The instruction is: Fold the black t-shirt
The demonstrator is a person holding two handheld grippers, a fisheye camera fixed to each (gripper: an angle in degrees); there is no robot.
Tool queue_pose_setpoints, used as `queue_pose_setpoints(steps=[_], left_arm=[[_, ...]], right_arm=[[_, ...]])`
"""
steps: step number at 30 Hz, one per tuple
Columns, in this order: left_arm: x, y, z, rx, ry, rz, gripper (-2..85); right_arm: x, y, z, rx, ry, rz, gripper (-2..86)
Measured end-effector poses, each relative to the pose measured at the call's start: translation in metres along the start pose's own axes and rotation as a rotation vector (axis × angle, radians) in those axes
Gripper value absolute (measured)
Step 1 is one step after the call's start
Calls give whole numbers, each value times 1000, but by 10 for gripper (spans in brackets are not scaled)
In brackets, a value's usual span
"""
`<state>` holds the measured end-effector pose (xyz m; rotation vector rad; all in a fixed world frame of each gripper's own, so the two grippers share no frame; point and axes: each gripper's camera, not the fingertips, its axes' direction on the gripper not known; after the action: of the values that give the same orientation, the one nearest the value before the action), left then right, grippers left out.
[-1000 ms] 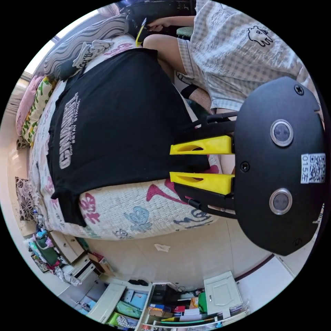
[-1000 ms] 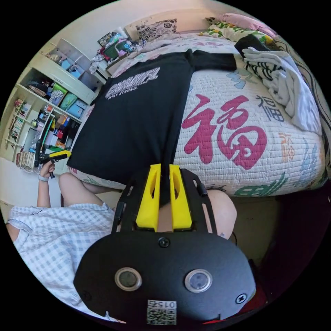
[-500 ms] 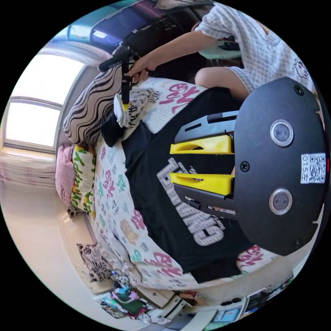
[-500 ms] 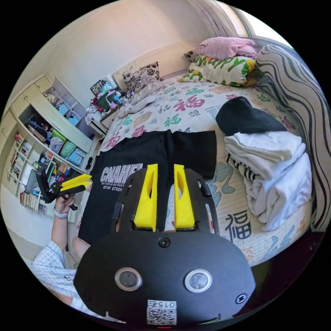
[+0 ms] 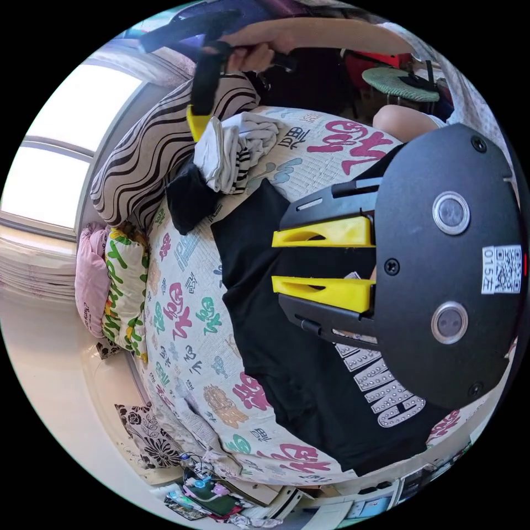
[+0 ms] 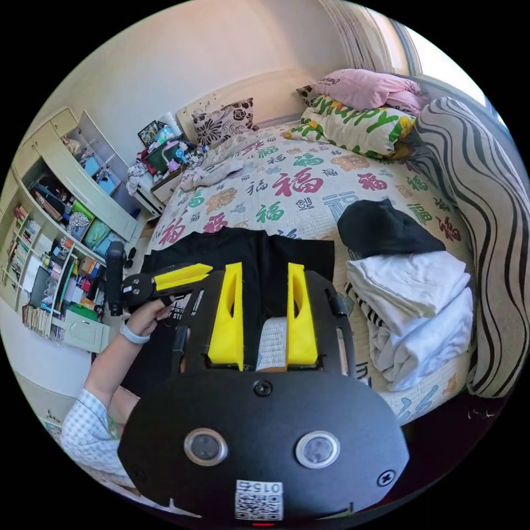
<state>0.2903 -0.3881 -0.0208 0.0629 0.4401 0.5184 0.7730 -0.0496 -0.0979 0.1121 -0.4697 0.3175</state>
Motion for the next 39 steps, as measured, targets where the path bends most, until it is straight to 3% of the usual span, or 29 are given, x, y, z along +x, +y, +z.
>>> queue_pose_setpoints(steps=[5, 10, 12, 14, 17, 21, 23, 28, 33, 39], left_arm=[[14, -64, 52, -12, 10, 78, 85], [47, -135, 123, -50, 12, 175, 89], [57, -165, 162, -73, 19, 210, 90], [62, -183, 191, -103, 15, 223, 90], [65, -201, 228, -119, 36, 243, 85], [62, -209, 267, -169, 64, 245, 55], [52, -212, 264, -154, 89, 225, 31], [-2, -193, 180, 80, 130, 225, 11], [-101, -101, 79, 221, 147, 113, 8], [-172, 3, 83, 133, 123, -66, 15]], right_arm=[[77, 60, 47, 114, -38, 208, 123], [123, 70, 100, 91, -20, 317, 119], [140, 60, 120, 77, -104, 349, 114], [142, 45, 131, 39, -147, 305, 103], [143, 40, 148, 20, -54, 289, 68], [154, 31, 161, 19, -134, 282, 17], [150, 28, 161, 40, -124, 257, 9], [103, 17, 140, 177, -123, 38, 2], [7, 11, 161, 63, -275, -289, 0], [-63, 26, 233, -172, -270, -442, 4]])
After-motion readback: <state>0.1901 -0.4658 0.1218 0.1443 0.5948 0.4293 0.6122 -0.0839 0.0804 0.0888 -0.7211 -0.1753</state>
